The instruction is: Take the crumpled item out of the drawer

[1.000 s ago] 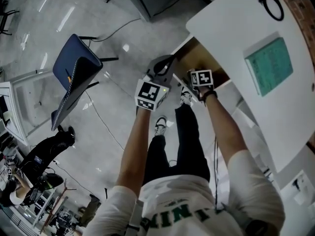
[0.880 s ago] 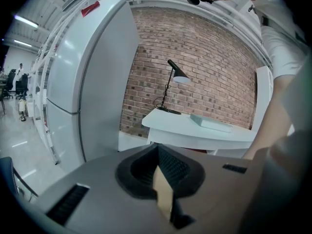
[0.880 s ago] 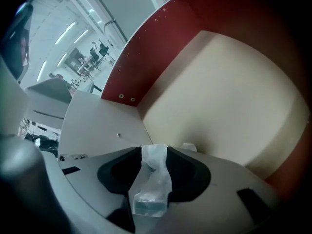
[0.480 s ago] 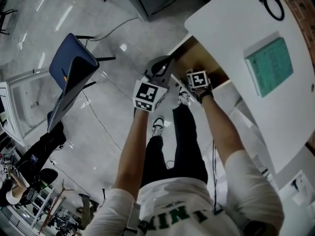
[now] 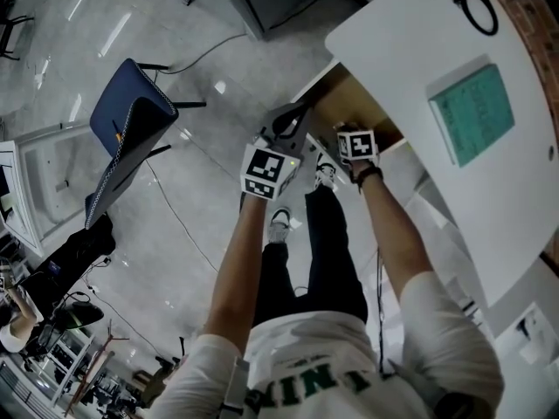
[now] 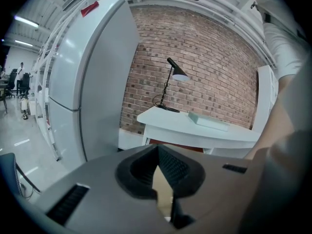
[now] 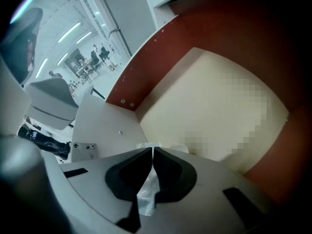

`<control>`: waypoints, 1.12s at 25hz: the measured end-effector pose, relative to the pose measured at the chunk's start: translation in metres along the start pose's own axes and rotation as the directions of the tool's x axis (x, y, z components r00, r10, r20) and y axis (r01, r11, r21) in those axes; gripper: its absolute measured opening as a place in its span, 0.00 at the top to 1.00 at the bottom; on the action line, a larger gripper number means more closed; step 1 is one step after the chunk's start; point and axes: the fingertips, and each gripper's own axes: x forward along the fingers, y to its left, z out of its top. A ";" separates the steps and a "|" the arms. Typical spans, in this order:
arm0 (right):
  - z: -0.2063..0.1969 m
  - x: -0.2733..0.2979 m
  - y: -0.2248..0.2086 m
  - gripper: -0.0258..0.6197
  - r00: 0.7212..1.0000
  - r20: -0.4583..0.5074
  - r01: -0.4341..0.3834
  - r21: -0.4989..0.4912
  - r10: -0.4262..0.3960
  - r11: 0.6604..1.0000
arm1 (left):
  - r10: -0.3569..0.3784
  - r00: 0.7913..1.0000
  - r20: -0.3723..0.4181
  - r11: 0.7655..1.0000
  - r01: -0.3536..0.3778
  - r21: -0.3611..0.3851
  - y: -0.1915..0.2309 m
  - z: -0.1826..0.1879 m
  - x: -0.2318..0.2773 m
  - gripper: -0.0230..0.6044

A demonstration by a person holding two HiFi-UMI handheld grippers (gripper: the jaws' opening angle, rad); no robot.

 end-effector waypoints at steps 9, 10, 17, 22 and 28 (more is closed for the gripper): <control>0.006 -0.069 0.005 0.94 0.988 0.137 0.064 0.021 -0.066 0.998 | 0.009 1.000 0.019 1.000 -0.009 -0.002 -0.023 0.029 -0.036 0.97; 0.007 -0.077 0.007 0.95 0.986 0.150 0.065 0.021 -0.068 0.998 | 0.009 1.000 0.022 1.000 -0.009 0.000 -0.026 0.033 -0.041 0.97; 0.023 -0.140 0.023 0.95 0.961 0.269 0.051 0.050 -0.063 0.997 | 0.010 0.999 0.041 1.000 -0.010 0.015 -0.043 0.058 -0.071 0.97; 0.021 -0.198 0.036 0.95 0.934 0.351 0.033 0.096 -0.065 0.995 | 0.019 0.998 0.054 1.000 -0.020 0.015 -0.059 0.076 -0.099 0.97; 0.020 -0.264 0.053 0.95 0.888 0.451 0.032 0.139 -0.092 0.990 | 0.019 0.998 0.066 0.999 -0.022 0.045 -0.075 0.094 -0.131 0.97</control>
